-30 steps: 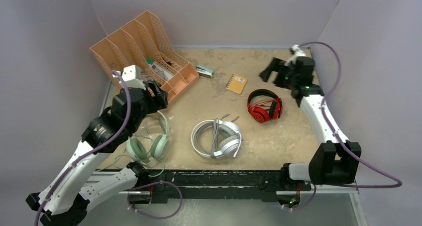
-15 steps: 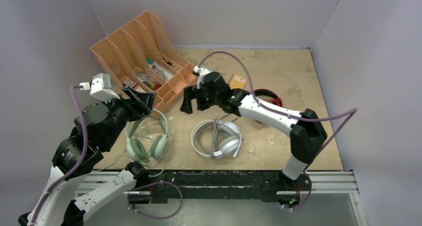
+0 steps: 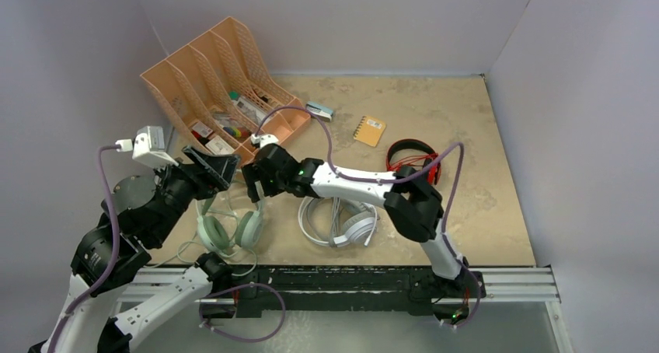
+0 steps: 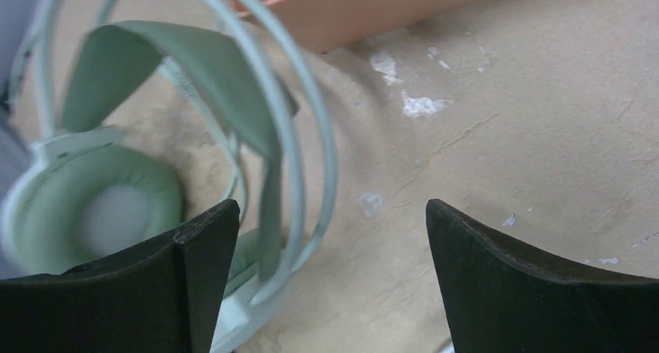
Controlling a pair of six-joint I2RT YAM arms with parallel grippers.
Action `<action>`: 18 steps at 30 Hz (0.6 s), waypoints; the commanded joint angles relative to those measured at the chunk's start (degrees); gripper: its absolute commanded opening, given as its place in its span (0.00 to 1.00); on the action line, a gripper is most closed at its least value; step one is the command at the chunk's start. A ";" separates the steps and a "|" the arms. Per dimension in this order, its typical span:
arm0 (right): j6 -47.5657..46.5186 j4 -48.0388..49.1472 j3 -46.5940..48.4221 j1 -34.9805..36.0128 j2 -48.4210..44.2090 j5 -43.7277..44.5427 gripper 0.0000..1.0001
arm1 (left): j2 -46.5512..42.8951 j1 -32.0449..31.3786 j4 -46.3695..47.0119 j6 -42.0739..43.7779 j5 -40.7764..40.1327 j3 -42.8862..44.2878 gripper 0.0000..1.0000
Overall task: Wrap the headphones
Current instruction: Pick up the headphones from the center of the board.
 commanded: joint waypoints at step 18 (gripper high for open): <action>0.67 0.80 5.53 2.76 2.00 9.06 0.23 | -1.88 0.22 -0.60 2.42 -0.24 -1.17 0.68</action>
